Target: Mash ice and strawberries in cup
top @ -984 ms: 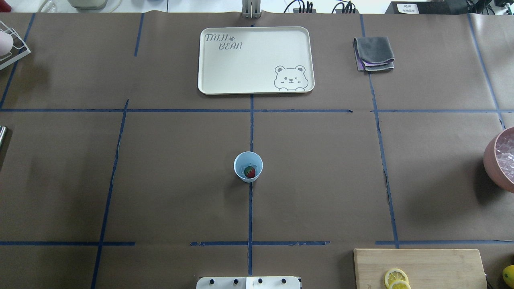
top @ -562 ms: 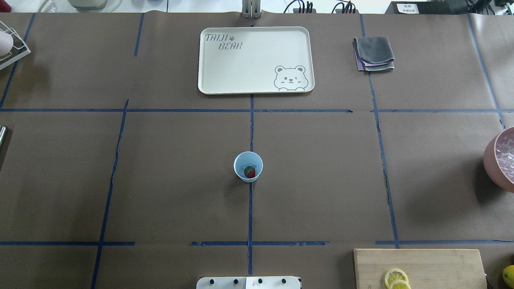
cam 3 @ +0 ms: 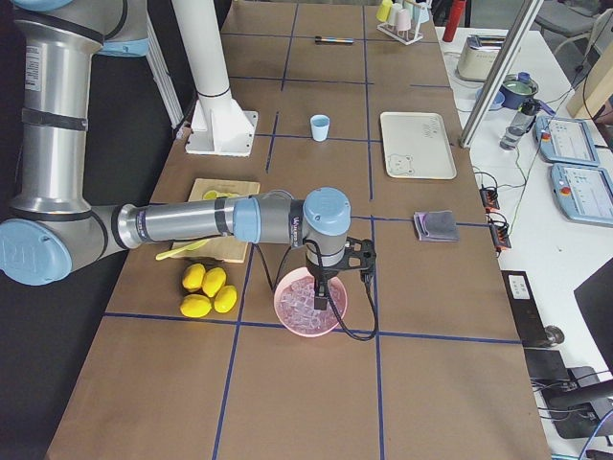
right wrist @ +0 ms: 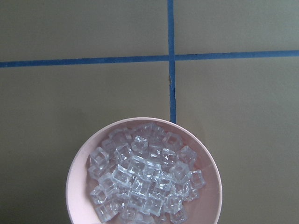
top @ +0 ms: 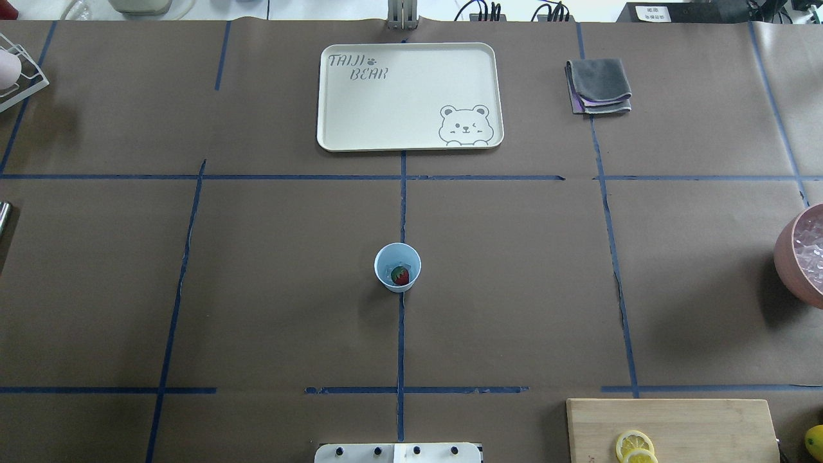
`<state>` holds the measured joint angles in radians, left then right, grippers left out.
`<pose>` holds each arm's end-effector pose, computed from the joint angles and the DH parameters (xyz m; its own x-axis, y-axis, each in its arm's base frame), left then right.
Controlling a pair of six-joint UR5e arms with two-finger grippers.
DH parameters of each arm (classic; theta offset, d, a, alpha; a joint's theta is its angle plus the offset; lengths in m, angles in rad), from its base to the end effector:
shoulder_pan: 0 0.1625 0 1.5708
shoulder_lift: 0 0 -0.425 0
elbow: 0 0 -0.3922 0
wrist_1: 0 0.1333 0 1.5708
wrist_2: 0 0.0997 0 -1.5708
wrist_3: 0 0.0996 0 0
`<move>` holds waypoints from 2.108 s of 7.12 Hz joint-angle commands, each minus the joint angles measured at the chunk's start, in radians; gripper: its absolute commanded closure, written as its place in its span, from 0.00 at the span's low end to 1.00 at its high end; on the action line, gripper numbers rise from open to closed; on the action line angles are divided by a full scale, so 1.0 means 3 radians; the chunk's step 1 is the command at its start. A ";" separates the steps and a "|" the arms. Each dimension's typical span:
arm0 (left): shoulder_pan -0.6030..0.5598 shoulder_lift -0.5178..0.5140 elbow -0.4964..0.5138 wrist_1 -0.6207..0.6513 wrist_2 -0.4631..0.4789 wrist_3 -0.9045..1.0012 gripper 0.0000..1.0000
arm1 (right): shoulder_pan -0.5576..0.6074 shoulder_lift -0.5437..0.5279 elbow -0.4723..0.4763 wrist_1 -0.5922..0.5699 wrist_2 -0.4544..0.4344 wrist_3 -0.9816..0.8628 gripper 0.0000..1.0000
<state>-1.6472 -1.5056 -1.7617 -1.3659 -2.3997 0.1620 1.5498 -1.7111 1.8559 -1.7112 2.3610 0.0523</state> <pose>-0.0945 -0.4496 0.6124 0.6728 0.0520 -0.7380 -0.0329 0.9986 0.0405 0.0535 -0.4299 0.5964 0.7036 0.0344 0.7097 -0.0158 0.9993 -0.0328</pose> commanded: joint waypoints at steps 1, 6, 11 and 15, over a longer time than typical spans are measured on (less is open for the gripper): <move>-0.0006 0.0018 -0.0044 0.0110 0.0002 -0.0019 0.00 | -0.0129 0.0063 -0.0198 -0.0063 -0.0001 -0.0219 0.00; 0.0025 0.0033 -0.0049 0.0084 0.0012 -0.0259 0.00 | -0.0022 0.0268 -0.0245 -0.0274 0.0000 -0.0466 0.00; 0.0065 0.0292 -0.0181 0.0053 0.0201 0.0048 0.00 | -0.0027 0.0100 -0.0061 -0.0258 -0.0036 -0.0532 0.00; 0.0071 0.0544 -0.0529 0.0048 0.0201 0.0027 0.00 | -0.0042 0.0018 0.0097 -0.0268 -0.0006 -0.0553 0.00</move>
<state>-1.6270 -1.3522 -1.9018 -1.3499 -2.3393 0.1699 1.5375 -1.6947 1.8755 -1.7911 2.3566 -0.1123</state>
